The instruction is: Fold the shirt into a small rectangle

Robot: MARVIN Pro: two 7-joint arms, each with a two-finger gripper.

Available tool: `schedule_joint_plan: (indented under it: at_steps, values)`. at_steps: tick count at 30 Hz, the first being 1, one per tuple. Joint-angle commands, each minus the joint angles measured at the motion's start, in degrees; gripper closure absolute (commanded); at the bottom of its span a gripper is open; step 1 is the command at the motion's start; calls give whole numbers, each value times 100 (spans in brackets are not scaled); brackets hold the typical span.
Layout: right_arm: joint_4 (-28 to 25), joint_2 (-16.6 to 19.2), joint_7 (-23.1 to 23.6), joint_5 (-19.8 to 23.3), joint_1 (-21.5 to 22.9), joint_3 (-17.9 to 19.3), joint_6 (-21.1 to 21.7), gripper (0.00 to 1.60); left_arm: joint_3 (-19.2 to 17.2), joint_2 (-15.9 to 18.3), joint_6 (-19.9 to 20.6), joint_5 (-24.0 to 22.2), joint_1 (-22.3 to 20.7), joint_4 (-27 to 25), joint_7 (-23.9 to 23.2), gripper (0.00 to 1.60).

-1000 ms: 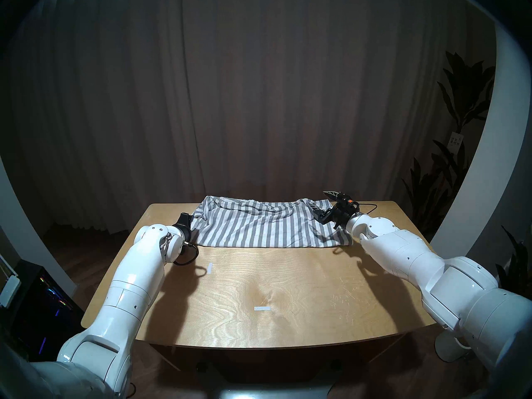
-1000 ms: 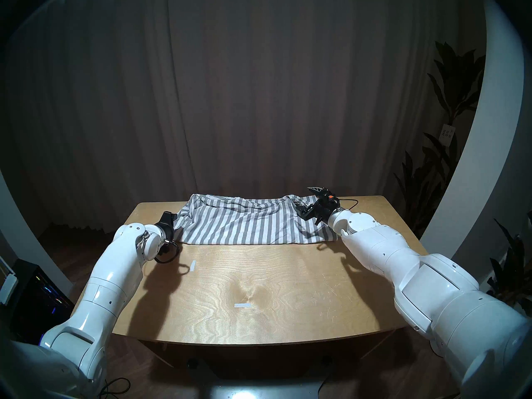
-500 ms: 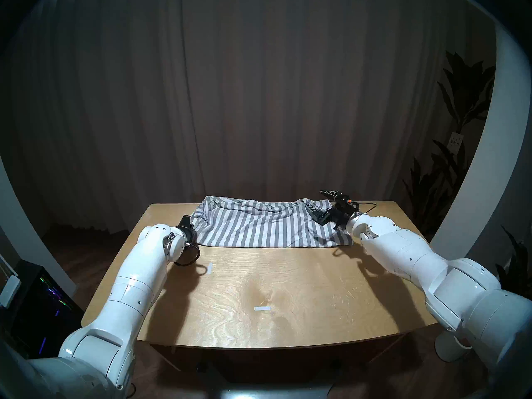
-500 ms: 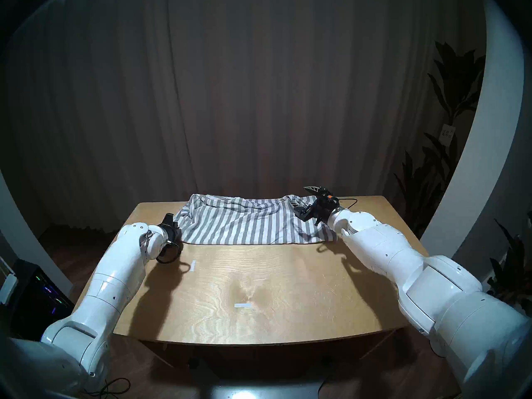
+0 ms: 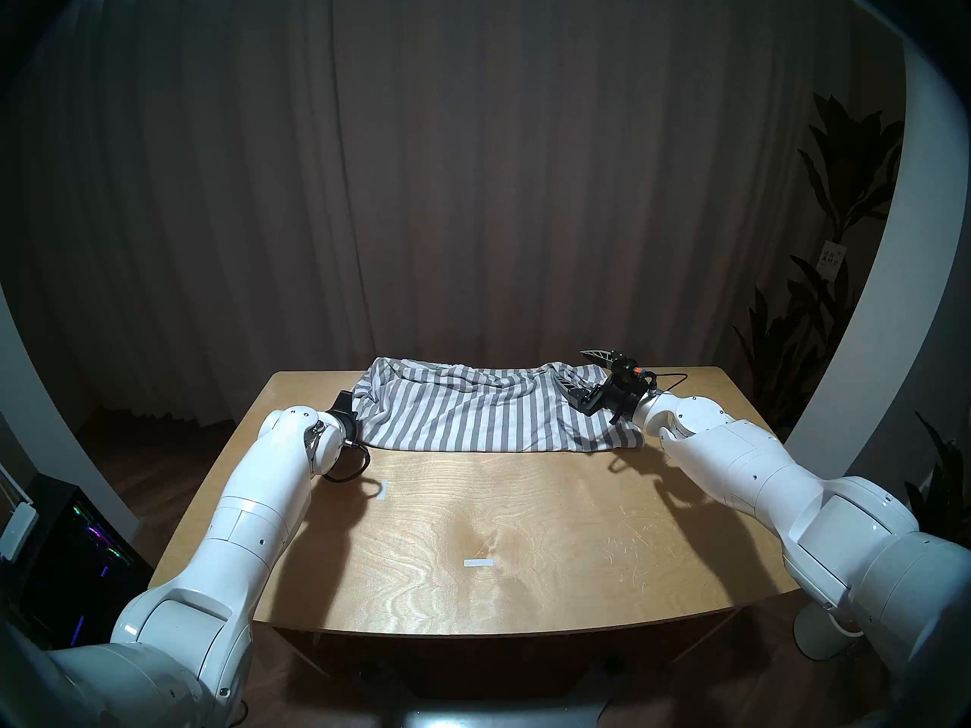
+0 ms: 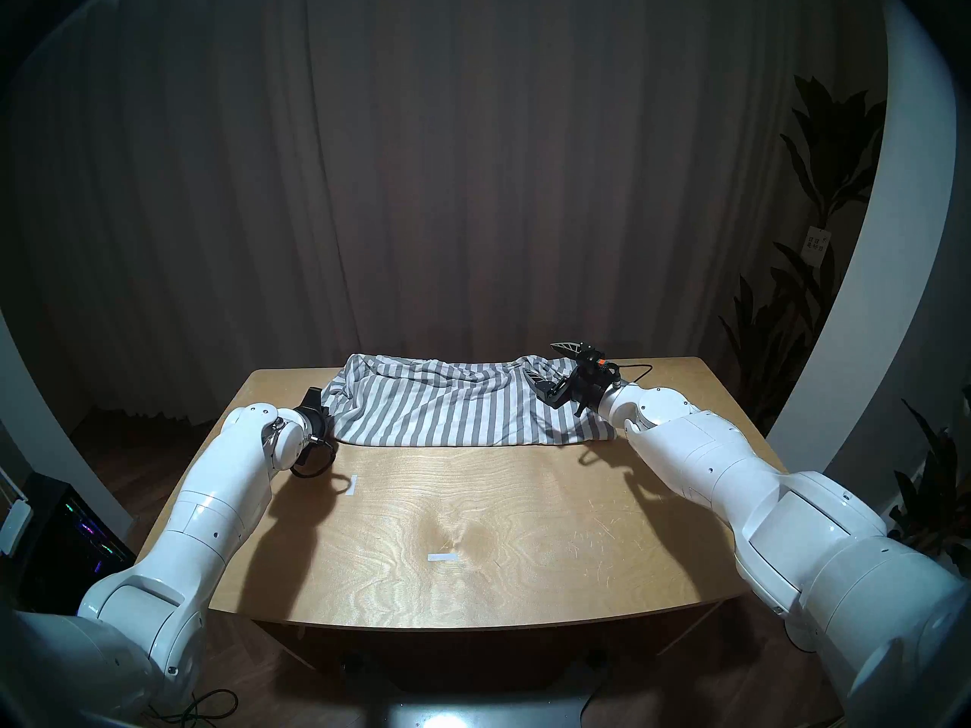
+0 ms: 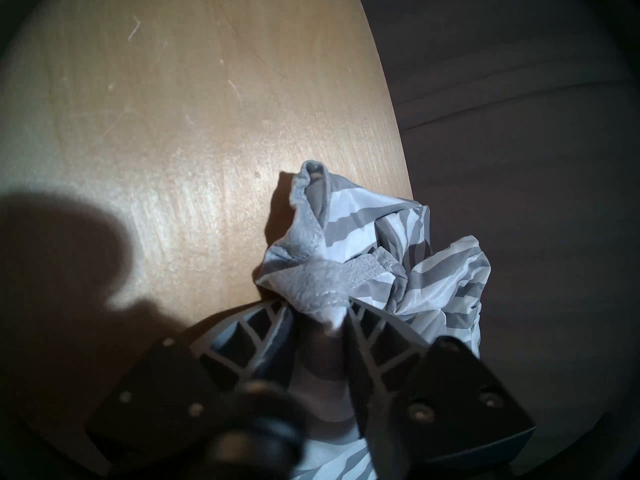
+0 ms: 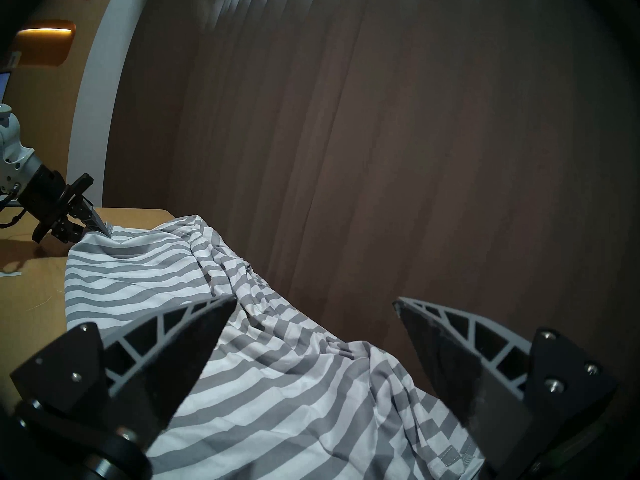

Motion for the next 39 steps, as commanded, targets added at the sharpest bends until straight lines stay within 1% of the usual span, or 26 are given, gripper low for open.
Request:
schedule_joint_plan:
  at_steps: [1, 17, 29, 39]
  values:
    - [-241, 84, 33, 45, -37, 42, -44, 0, 69, -104, 24, 13, -121, 212, -54, 160]
    - [-580, 316, 163, 130, -301, 67, -31, 0, 230, -279, 51, 86, -561, 453, -273, 160]
    - [-752, 626, 210, 243, -755, 88, -12, 0, 457, -518, 70, 251, -1001, 483, -368, 160]
    - [-939, 864, 215, 352, -1078, 121, -27, 0, 475, -470, 3, 392, -1248, 535, -365, 160]
